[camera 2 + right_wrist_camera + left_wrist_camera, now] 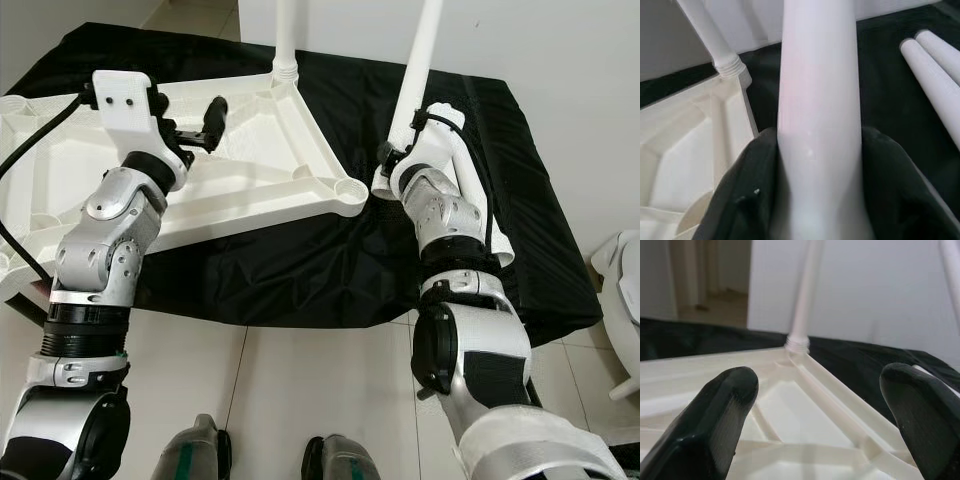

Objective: Building children table

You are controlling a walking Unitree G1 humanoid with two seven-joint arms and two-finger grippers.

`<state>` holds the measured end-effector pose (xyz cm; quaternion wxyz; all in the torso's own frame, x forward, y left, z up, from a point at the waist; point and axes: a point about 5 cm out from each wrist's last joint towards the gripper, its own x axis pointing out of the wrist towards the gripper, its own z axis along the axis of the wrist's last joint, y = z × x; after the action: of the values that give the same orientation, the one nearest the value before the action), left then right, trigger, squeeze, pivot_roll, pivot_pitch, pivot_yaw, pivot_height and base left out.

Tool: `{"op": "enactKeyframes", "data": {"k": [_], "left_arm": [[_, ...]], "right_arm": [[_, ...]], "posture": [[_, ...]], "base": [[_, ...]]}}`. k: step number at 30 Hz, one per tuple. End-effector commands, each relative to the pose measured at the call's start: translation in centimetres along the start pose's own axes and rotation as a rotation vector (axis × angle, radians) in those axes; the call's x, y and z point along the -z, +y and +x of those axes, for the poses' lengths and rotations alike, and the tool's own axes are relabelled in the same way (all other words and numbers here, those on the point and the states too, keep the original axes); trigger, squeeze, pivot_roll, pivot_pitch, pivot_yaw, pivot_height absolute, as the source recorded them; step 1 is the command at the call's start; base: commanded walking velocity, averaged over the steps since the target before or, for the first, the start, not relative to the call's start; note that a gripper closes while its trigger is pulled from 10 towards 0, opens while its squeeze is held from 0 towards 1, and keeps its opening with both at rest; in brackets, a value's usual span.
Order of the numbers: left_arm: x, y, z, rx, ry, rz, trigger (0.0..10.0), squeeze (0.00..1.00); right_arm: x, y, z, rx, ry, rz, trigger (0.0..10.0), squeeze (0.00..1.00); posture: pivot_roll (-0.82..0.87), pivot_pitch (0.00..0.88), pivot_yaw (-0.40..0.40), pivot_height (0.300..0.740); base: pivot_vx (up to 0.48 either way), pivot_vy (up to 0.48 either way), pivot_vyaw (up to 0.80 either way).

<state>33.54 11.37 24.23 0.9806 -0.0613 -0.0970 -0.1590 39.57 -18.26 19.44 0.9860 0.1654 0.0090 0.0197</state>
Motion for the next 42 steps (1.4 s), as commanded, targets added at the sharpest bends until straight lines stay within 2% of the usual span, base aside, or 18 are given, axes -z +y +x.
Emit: {"op": "enactKeyframes", "data": {"k": [1,2,4,5,7,11,15,21,23,32,42], "left_arm": [[0.3,-2.8,-0.5,0.412,0.030,-0.009,10.0,0.00],[0.5,-3.3,-0.6,0.441,0.065,-0.049,10.0,0.00],[0.5,-3.3,-0.6,0.441,0.065,-0.049,10.0,0.00],[0.6,-4.1,-0.5,0.490,0.101,-0.128,10.0,0.00],[0.5,-4.3,-0.5,0.510,0.111,-0.161,10.0,0.00],[0.4,-4.5,-0.6,0.526,0.116,-0.169,10.0,0.00],[-0.5,-5.5,-0.4,0.610,0.115,-0.223,10.0,0.00],[-1.9,-6.4,-0.3,0.714,0.091,-0.265,10.0,0.00],[-3.1,-6.9,-0.2,0.784,0.079,-0.320,10.0,0.00],[-3.5,-7.5,-0.2,0.847,0.105,-0.319,10.0,0.00],[-3.2,-7.9,0.3,0.855,0.143,-0.296,10.0,0.00]], "right_arm": [[-1.1,0.5,-0.4,-0.060,-0.111,-0.014,10.0,0.00],[-1.0,1.0,-0.9,-0.129,-0.160,-0.052,10.0,0.00],[-1.0,1.0,-0.9,-0.129,-0.160,-0.052,10.0,0.00],[-0.5,1.9,-1.8,-0.257,-0.206,-0.102,10.0,0.00],[-0.2,2.2,-2.1,-0.296,-0.214,-0.109,10.0,0.00],[0.0,2.5,-2.2,-0.319,-0.217,-0.112,10.0,0.00],[1.1,4.3,-3.0,-0.444,-0.243,-0.212,10.0,0.00],[2.1,5.1,-3.8,-0.533,-0.249,-0.272,10.0,0.00],[2.9,5.4,-4.4,-0.615,-0.226,-0.319,10.0,0.00],[3.7,5.9,-5.4,-0.720,-0.219,-0.361,10.0,0.00],[4.0,6.5,-6.4,-0.809,-0.229,-0.388,10.0,0.00]], "posture": [[0.06,0.000,-0.066,0.740],[0.06,0.000,-0.060,0.740],[0.06,0.000,-0.060,0.740],[0.06,0.000,-0.060,0.740],[0.06,0.000,-0.060,0.740],[0.05,0.000,-0.059,0.740],[0.04,0.000,-0.050,0.740],[0.04,0.000,-0.050,0.740],[0.04,0.000,-0.045,0.740],[0.03,0.000,-0.038,0.740],[0.02,0.000,-0.038,0.740]], "base": [[0.000,0.000,0.00],[0.000,0.000,0.00],[0.000,0.000,0.00],[0.000,0.000,0.00],[0.000,0.000,0.00],[0.000,0.000,0.00],[0.000,0.000,0.00],[0.000,0.000,0.00],[0.000,0.000,0.00],[0.000,0.000,0.00],[0.000,0.000,0.00]]}}
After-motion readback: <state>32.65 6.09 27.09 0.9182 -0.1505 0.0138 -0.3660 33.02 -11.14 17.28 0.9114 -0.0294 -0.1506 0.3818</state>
